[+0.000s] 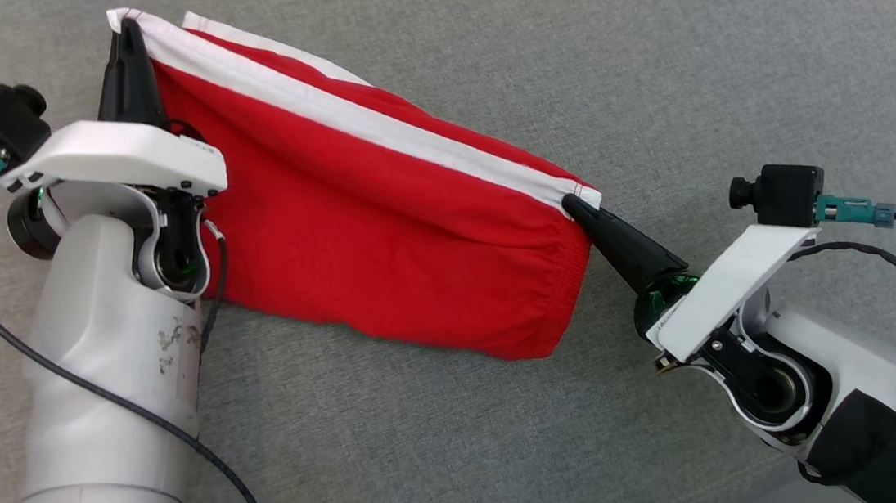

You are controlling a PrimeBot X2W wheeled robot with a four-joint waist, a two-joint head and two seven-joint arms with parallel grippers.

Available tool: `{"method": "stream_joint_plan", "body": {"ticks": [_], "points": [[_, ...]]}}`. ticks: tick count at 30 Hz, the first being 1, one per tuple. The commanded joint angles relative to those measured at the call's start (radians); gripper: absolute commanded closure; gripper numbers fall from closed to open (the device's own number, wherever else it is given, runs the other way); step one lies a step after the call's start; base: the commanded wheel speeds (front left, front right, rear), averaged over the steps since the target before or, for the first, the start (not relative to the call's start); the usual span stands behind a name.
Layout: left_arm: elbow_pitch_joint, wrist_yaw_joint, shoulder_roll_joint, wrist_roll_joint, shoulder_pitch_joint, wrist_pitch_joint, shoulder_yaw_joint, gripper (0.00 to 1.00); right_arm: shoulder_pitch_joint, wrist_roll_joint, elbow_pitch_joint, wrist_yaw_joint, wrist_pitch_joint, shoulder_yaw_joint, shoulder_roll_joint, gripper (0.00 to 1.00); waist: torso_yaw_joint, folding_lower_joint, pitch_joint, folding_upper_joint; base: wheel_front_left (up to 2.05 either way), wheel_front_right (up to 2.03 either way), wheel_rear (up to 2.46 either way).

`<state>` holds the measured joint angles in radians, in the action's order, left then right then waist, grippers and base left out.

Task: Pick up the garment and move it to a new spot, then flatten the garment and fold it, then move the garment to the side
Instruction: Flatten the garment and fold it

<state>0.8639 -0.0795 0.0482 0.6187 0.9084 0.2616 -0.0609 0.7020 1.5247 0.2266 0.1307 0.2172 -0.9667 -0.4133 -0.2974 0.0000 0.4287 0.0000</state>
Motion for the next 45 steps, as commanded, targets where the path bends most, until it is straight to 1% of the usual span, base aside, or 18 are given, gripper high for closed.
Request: {"method": "stream_joint_plan", "body": {"ticks": [1, 8, 11, 18, 23, 28, 30, 31, 32, 33, 34, 35, 37, 38, 39, 42, 45], "points": [[0.026, -0.008, 0.008, -0.022, 0.036, 0.004, -0.002, 1.00, 0.011, 0.010, 0.011, 0.000, 0.012, 0.003, 0.006, 1.00, -0.018, 0.0000, 0.021, 0.0000, 0.00, 0.00, 0.00], [0.085, -0.019, 0.011, -0.069, 0.099, 0.004, 0.011, 1.00, 0.002, 0.024, 0.026, 0.000, 0.031, 0.026, 0.033, 1.00, -0.043, 0.0000, 0.048, 0.0000, 0.00, 0.00, 0.00], [0.108, -0.025, 0.012, -0.085, 0.117, 0.004, 0.004, 1.00, 0.003, 0.022, 0.031, 0.000, 0.034, 0.028, 0.040, 1.00, -0.049, 0.0000, 0.054, 0.0000, 0.00, 0.00, 0.00], [0.207, -0.033, 0.022, -0.127, 0.175, 0.004, -0.019, 1.00, 0.022, 0.031, 0.050, 0.000, 0.033, 0.021, 0.068, 1.00, -0.074, 0.0000, 0.074, 0.0000, 0.00, 0.00, 0.00], [0.260, -0.007, 0.036, -0.146, 0.212, 0.004, -0.014, 1.00, 0.031, 0.037, 0.065, 0.000, 0.031, 0.021, 0.083, 1.00, -0.088, 0.0000, 0.092, 0.0000, 0.00, 0.00, 0.00], [0.308, 0.001, 0.059, -0.162, 0.241, 0.004, -0.020, 1.00, 0.047, 0.038, 0.072, 0.000, 0.022, 0.016, 0.101, 1.00, -0.100, 0.0000, 0.111, 0.0000, 0.00, 0.00, 0.00], [0.319, 0.001, 0.064, -0.164, 0.250, 0.003, -0.018, 0.96, 0.051, 0.042, 0.079, 0.000, 0.024, 0.018, 0.107, 1.00, -0.104, 0.0000, 0.117, 0.0000, 0.00, 0.00, 0.00], [0.319, 0.007, 0.063, -0.158, 0.253, 0.002, -0.009, 0.91, 0.049, 0.047, 0.083, 0.000, 0.025, 0.023, 0.110, 1.00, -0.104, 0.0000, 0.120, 0.0000, 0.00, 0.00, 0.00], [0.317, 0.014, 0.065, -0.153, 0.256, 0.002, -0.001, 0.91, 0.048, 0.053, 0.089, 0.000, 0.025, 0.029, 0.112, 0.92, -0.104, 0.0000, 0.123, 0.0000, 0.00, 0.00, 0.00], [0.316, 0.018, 0.066, -0.153, 0.256, 0.002, 0.003, 0.91, 0.049, 0.052, 0.095, 0.000, 0.027, 0.034, 0.113, 0.62, -0.104, 0.0000, 0.125, 0.0000, 0.00, 0.00, 0.00], [0.317, 0.021, 0.067, -0.155, 0.255, 0.002, 0.005, 0.90, 0.049, 0.051, 0.101, 0.000, 0.030, 0.039, 0.114, 0.08, -0.104, 0.0000, 0.127, 0.0000, 0.00, 0.00, 0.00], [0.318, 0.021, 0.067, -0.157, 0.253, 0.002, 0.007, 0.85, 0.048, 0.052, 0.103, 0.000, 0.030, 0.041, 0.117, 0.00, -0.104, 0.0000, 0.129, 0.0000, 0.00, 0.00, 0.00], [0.325, 0.021, 0.065, -0.163, 0.246, 0.002, 0.008, 0.65, 0.048, 0.047, 0.107, 0.000, 0.032, 0.048, 0.118, 0.00, -0.103, 0.0000, 0.129, 0.0000, 0.00, 0.00, 0.00], [0.330, 0.024, 0.064, -0.166, 0.242, 0.002, 0.008, 0.31, 0.047, 0.045, 0.106, 0.000, 0.032, 0.052, 0.118, 0.00, -0.102, 0.0000, 0.128, 0.0000, 0.00, 0.00, 0.00], [0.332, 0.029, 0.062, -0.169, 0.239, 0.002, 0.009, 0.00, 0.044, 0.044, 0.104, 0.000, 0.034, 0.056, 0.119, 0.00, -0.101, 0.0000, 0.127, 0.0000, 0.00, 0.00, 0.00], [0.331, 0.037, 0.055, -0.167, 0.228, 0.002, 0.017, 0.00, 0.037, 0.043, 0.099, 0.000, 0.038, 0.069, 0.116, 0.00, -0.096, 0.0000, 0.118, 0.0000, 0.00, 0.00, 0.00], [0.325, 0.034, 0.050, -0.166, 0.221, 0.002, 0.025, 0.00, 0.033, 0.040, 0.092, 0.000, 0.040, 0.077, 0.111, 0.00, -0.090, 0.0000, 0.104, 0.0000, 0.00, 0.00, 0.00]]}}
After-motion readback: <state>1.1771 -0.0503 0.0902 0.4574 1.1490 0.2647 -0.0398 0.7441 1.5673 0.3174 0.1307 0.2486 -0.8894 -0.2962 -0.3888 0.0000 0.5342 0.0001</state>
